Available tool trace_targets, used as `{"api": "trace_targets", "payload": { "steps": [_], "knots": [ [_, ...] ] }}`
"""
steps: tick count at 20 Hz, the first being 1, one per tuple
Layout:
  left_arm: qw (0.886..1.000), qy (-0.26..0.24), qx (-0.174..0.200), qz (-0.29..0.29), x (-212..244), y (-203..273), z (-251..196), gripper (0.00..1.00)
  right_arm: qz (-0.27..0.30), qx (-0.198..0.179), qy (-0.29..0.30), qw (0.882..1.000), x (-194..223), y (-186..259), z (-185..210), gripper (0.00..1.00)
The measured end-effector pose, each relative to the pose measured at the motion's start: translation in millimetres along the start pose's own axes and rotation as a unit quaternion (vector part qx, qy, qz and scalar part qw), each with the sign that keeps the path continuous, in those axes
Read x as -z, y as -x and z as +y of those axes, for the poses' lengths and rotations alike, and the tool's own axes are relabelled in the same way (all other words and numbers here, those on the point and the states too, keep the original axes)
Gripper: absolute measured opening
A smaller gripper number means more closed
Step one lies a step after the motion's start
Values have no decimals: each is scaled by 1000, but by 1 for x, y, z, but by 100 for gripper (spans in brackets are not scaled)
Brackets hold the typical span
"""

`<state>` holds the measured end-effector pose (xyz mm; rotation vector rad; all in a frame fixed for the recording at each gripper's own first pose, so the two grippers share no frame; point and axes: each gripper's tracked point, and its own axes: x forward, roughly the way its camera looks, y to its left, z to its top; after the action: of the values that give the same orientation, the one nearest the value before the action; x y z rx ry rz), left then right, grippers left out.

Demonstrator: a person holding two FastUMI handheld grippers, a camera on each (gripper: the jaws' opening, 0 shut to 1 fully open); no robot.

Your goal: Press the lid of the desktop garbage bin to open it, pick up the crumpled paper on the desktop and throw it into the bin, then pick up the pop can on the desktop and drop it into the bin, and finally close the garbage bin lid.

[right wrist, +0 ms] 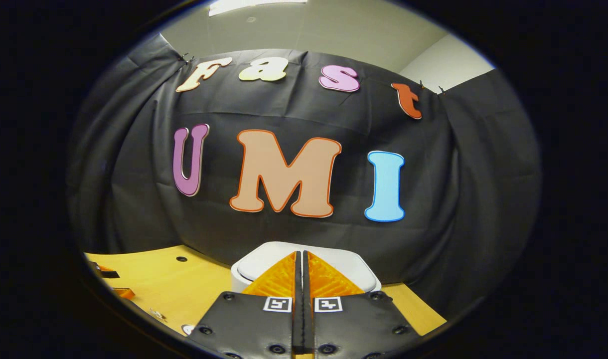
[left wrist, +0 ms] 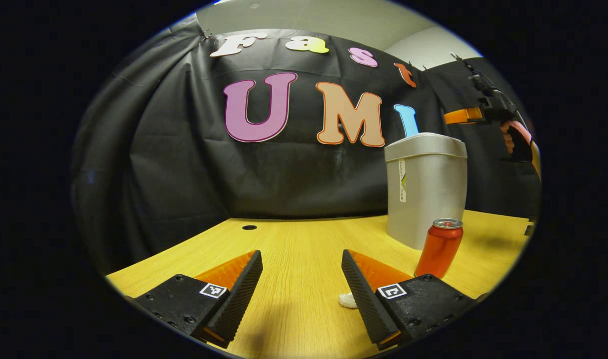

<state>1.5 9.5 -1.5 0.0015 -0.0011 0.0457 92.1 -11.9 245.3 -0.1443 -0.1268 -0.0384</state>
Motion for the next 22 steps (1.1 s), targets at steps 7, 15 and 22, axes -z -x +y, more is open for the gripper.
{"api": "trace_targets", "payload": {
  "steps": [7, 15, 22],
  "knots": [
    [1000, 0, 1, 0, 0, 0, 0, 94, -6, 0, -8, 1000, 43, 56, 13, 2],
    [1000, 0, 8, -1, 0, 0, -2, 94, 62, -22, -68, 996, 132, 89, 22, 23],
    [996, -2, 85, 30, 12, -5, -29, 94, 66, -11, -91, 994, 155, 101, 3, 84]
  ]
}}
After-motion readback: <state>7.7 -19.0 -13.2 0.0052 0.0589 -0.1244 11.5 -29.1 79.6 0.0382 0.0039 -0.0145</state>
